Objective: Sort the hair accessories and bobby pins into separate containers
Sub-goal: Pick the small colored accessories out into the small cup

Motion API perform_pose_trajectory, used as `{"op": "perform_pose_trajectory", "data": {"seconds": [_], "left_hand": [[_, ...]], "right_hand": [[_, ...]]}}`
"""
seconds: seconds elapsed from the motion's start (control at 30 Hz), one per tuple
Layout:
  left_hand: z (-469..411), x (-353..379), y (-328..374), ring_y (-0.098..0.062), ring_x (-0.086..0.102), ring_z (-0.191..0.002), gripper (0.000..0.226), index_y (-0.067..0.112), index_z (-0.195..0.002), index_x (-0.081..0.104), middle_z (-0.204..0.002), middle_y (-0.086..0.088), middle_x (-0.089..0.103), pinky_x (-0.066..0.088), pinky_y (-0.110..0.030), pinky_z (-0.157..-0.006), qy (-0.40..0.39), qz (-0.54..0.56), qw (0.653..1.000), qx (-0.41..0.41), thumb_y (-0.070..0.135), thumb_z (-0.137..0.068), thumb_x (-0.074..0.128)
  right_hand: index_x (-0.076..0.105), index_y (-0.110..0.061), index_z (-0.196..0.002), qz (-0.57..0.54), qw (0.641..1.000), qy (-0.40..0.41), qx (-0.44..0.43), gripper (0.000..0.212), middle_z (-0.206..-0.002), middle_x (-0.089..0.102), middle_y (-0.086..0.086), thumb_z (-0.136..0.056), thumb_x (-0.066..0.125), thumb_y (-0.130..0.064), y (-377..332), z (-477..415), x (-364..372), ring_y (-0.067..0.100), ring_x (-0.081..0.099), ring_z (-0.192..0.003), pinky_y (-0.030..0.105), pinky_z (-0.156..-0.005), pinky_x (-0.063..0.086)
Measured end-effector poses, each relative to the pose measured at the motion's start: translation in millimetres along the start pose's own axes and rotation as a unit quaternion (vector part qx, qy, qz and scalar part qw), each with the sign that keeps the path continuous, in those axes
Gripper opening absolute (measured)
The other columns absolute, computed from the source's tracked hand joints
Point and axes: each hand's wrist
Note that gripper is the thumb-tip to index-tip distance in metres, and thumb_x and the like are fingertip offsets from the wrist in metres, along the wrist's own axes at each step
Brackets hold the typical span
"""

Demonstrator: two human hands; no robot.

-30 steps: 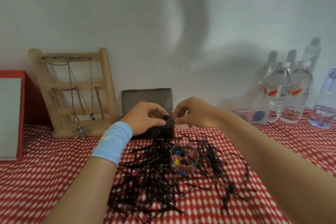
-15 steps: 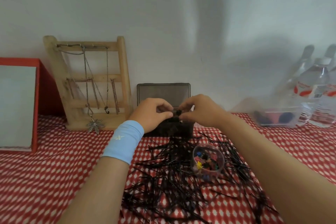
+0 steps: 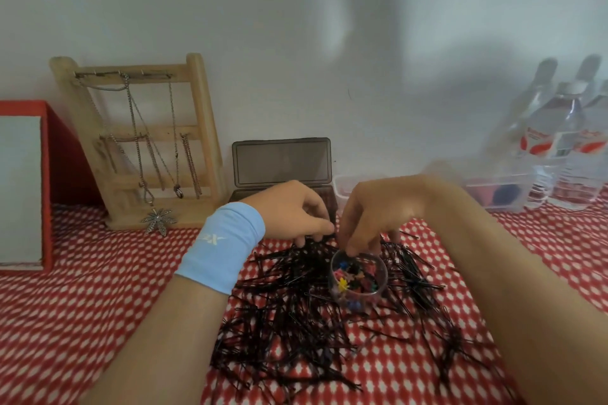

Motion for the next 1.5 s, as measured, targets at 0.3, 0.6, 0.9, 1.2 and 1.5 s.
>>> {"op": "perform_pose_trajectory", "data": {"seconds": [0.3, 0.6, 0.9, 1.2, 1.5], "left_hand": [[20.6, -8.1, -7.8, -0.018, 0.074, -0.072, 0.012, 0.015, -0.102, 0.068, -0.083, -0.003, 0.075, 0.056, -0.025, -0.059, 0.015, 0.06, 0.997, -0.043, 0.013, -0.09, 0.068], [58.7, -39.0, -71.9, -0.005, 0.065, -0.078, 0.015, 0.031, -0.078, 0.071, -0.081, 0.013, 0.068, 0.054, -0.026, -0.076, 0.202, -0.075, 0.969, -0.125, 0.018, -0.086, 0.069], [78.2, -48.2, -111.2, -0.017, 0.063, -0.103, 0.007, 0.026, -0.089, 0.072, -0.109, 0.002, 0.07, 0.049, -0.032, -0.097, 0.213, -0.083, 0.949, -0.219, 0.02, -0.09, 0.067], [119.6, -22.2, -104.5, -0.03, 0.063, -0.098, 0.024, 0.0, -0.095, 0.064, -0.109, -0.017, 0.065, 0.046, -0.029, -0.076, 0.156, -0.129, 0.921, -0.333, 0.009, -0.095, 0.042], [120.4, 17.1, -66.3, -0.016, 0.063, -0.101, 0.023, 0.016, -0.108, 0.073, -0.112, 0.001, 0.069, 0.048, -0.029, -0.096, 0.064, -0.09, 0.971, -0.211, 0.03, -0.091, 0.064]], "right_hand": [[0.076, -0.008, -0.095, -0.114, 0.982, 0.145, -0.047, 0.008, -0.077, 0.077, 0.01, -0.091, 0.07, -0.011, -16.3, -8.3, 11.1, 0.026, 0.076, -0.069, 0.031, -0.06, 0.061], [0.065, -0.006, -0.129, -0.182, 0.959, 0.185, -0.117, 0.03, -0.105, 0.075, 0.01, -0.103, 0.051, -0.008, -73.7, -62.1, 49.6, 0.018, 0.076, -0.087, 0.037, -0.077, 0.063], [0.058, -0.017, -0.142, -0.024, 0.981, 0.139, -0.136, 0.044, -0.142, 0.06, -0.002, -0.1, 0.05, -0.007, -91.8, -88.4, 55.8, 0.012, 0.055, -0.13, 0.029, -0.112, 0.04], [0.069, -0.024, -0.13, 0.109, 0.976, 0.158, -0.103, 0.043, -0.14, 0.061, -0.007, -0.095, 0.057, -0.003, -83.5, -74.3, 80.3, 0.014, 0.055, -0.129, 0.03, -0.113, 0.04], [0.076, -0.028, -0.116, 0.051, 0.975, 0.203, -0.076, 0.045, -0.126, 0.07, -0.01, -0.095, 0.05, 0.003, -63.6, -40.4, 69.3, 0.007, 0.062, -0.117, 0.03, -0.109, 0.045]]}}
Point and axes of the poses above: each hand's wrist, its own z-axis away from the middle knuckle, its own x-axis out of the palm, y = z × x
